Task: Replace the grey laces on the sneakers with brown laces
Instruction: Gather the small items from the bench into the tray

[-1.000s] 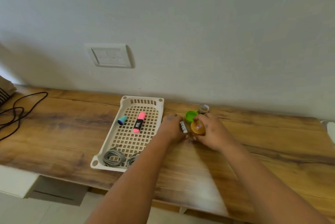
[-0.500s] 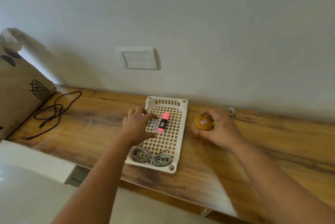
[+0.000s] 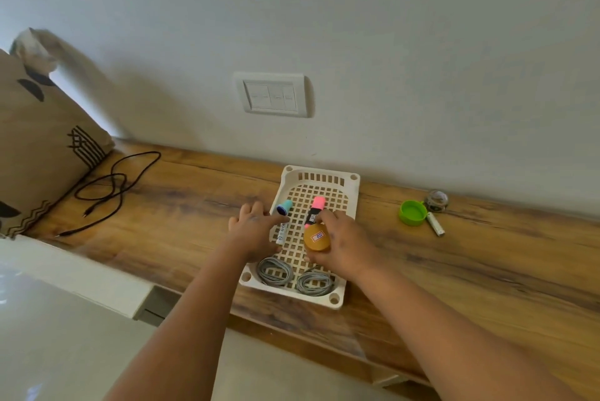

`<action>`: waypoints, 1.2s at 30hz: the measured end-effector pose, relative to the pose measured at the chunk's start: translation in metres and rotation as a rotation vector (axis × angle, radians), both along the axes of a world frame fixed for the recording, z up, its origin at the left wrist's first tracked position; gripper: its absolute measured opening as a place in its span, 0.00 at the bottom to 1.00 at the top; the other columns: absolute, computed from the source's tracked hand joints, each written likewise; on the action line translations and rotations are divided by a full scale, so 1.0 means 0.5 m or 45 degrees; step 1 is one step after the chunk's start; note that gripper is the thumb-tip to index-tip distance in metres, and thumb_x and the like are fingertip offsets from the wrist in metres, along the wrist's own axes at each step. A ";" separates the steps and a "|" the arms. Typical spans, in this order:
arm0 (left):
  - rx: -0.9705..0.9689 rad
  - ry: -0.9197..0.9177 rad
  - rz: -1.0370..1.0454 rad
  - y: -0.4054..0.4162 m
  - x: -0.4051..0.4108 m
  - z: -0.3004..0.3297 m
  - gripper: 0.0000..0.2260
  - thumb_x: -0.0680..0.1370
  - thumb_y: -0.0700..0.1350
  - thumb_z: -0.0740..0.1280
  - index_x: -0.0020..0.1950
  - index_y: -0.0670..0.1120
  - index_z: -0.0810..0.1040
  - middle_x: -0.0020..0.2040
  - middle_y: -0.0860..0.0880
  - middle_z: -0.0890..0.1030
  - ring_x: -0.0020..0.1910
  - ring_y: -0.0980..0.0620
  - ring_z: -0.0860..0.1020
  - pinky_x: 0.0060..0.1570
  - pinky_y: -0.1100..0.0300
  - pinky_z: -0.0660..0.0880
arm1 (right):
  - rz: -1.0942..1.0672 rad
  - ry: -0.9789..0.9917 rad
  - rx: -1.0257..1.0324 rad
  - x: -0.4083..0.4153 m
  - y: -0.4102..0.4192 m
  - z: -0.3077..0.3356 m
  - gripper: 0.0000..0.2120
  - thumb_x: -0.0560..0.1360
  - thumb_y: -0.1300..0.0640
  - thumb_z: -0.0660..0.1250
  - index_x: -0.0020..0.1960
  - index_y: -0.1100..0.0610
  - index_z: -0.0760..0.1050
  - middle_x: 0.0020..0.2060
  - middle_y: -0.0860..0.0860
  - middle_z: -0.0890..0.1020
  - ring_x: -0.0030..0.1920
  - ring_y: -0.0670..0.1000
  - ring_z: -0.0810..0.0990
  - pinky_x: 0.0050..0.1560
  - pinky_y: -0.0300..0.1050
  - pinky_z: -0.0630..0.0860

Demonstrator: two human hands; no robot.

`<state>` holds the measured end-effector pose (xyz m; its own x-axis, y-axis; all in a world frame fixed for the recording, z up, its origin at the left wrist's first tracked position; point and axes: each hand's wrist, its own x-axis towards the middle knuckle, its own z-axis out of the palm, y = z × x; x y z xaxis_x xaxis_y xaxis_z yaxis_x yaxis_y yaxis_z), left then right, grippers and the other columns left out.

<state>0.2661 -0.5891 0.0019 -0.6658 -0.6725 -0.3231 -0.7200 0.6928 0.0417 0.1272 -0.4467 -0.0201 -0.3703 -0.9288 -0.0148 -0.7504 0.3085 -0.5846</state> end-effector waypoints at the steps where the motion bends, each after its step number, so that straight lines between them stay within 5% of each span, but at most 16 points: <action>1: 0.027 0.015 0.009 -0.001 0.004 -0.001 0.30 0.75 0.58 0.70 0.75 0.66 0.62 0.69 0.49 0.64 0.70 0.47 0.60 0.69 0.46 0.61 | -0.040 -0.031 0.007 -0.001 0.006 0.003 0.37 0.66 0.42 0.78 0.69 0.48 0.65 0.64 0.48 0.72 0.64 0.51 0.71 0.61 0.45 0.72; 3: 0.101 0.119 0.065 -0.001 0.011 0.000 0.32 0.74 0.57 0.72 0.75 0.64 0.62 0.70 0.49 0.64 0.70 0.47 0.61 0.68 0.46 0.63 | -0.191 -0.068 -0.001 -0.004 0.027 0.009 0.39 0.67 0.38 0.75 0.72 0.48 0.63 0.65 0.49 0.70 0.66 0.52 0.68 0.63 0.47 0.69; 5: 0.195 0.293 0.209 0.004 0.013 0.002 0.32 0.75 0.54 0.72 0.76 0.58 0.63 0.71 0.48 0.64 0.70 0.46 0.62 0.67 0.47 0.66 | -0.329 -0.115 -0.013 -0.003 0.051 0.012 0.30 0.74 0.38 0.67 0.70 0.51 0.64 0.65 0.51 0.69 0.65 0.51 0.68 0.59 0.42 0.69; 9: 0.252 0.384 0.416 0.018 0.006 -0.009 0.21 0.78 0.45 0.68 0.70 0.47 0.69 0.68 0.45 0.72 0.64 0.46 0.73 0.64 0.49 0.73 | -0.352 -0.239 0.098 0.021 0.089 -0.001 0.11 0.79 0.53 0.66 0.59 0.54 0.70 0.57 0.50 0.69 0.56 0.49 0.74 0.49 0.36 0.66; 14: 0.252 0.363 0.430 0.031 -0.004 -0.005 0.21 0.78 0.37 0.66 0.71 0.46 0.70 0.66 0.46 0.73 0.62 0.47 0.75 0.59 0.53 0.76 | -0.351 -0.290 0.096 0.051 0.107 -0.014 0.09 0.76 0.57 0.68 0.53 0.53 0.69 0.57 0.50 0.72 0.49 0.44 0.69 0.36 0.26 0.65; 17: 0.224 0.341 0.407 0.032 -0.009 0.002 0.23 0.78 0.36 0.65 0.73 0.46 0.69 0.68 0.46 0.73 0.63 0.47 0.74 0.59 0.54 0.74 | -0.326 -0.304 0.096 0.059 0.116 -0.022 0.09 0.76 0.57 0.69 0.53 0.52 0.69 0.58 0.50 0.72 0.51 0.44 0.68 0.36 0.22 0.64; 21: 0.049 0.366 0.326 0.044 -0.036 0.015 0.22 0.78 0.40 0.65 0.73 0.47 0.69 0.69 0.45 0.71 0.67 0.45 0.69 0.65 0.50 0.70 | -0.316 -0.369 0.084 0.014 0.129 -0.003 0.12 0.75 0.52 0.71 0.55 0.49 0.70 0.55 0.48 0.71 0.50 0.46 0.73 0.43 0.30 0.67; 25: -0.098 0.828 0.143 0.110 -0.122 0.035 0.14 0.80 0.46 0.66 0.66 0.50 0.76 0.64 0.51 0.76 0.65 0.49 0.70 0.64 0.55 0.67 | -0.603 -0.168 -0.017 -0.130 0.153 0.026 0.11 0.75 0.53 0.71 0.54 0.52 0.72 0.53 0.51 0.75 0.49 0.51 0.75 0.41 0.38 0.68; 27: -0.064 0.911 -0.084 0.157 -0.193 0.034 0.11 0.79 0.46 0.67 0.60 0.50 0.80 0.60 0.51 0.79 0.62 0.50 0.72 0.62 0.56 0.67 | -0.744 -0.043 -0.068 -0.207 0.170 0.020 0.14 0.72 0.58 0.73 0.55 0.58 0.74 0.54 0.59 0.76 0.53 0.60 0.76 0.48 0.44 0.70; 29: -0.061 0.815 -0.296 0.199 -0.271 0.015 0.11 0.77 0.47 0.68 0.59 0.50 0.80 0.60 0.50 0.79 0.61 0.47 0.72 0.60 0.53 0.70 | -0.747 -0.002 -0.022 -0.257 0.185 0.013 0.17 0.70 0.59 0.75 0.56 0.61 0.74 0.53 0.61 0.76 0.55 0.62 0.75 0.52 0.48 0.70; 32: -0.189 0.554 -0.490 0.242 -0.365 -0.019 0.14 0.78 0.51 0.66 0.62 0.49 0.78 0.62 0.49 0.75 0.64 0.45 0.70 0.59 0.50 0.67 | -0.645 -0.024 0.001 -0.278 0.195 0.001 0.13 0.69 0.59 0.76 0.49 0.58 0.75 0.46 0.58 0.79 0.48 0.60 0.77 0.42 0.46 0.67; 36: -0.350 0.423 -0.504 0.268 -0.417 -0.048 0.10 0.80 0.49 0.62 0.56 0.47 0.80 0.57 0.48 0.78 0.60 0.45 0.71 0.56 0.50 0.66 | -0.577 -0.009 0.006 -0.290 0.205 -0.006 0.08 0.69 0.60 0.73 0.43 0.55 0.74 0.40 0.56 0.80 0.43 0.60 0.79 0.40 0.47 0.70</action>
<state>0.0577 -0.4551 -0.0219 -0.9194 -0.3812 0.0969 -0.3829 0.9238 0.0018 -0.0179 -0.3442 -0.0232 -0.7392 -0.6731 -0.0227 -0.5353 0.6076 -0.5868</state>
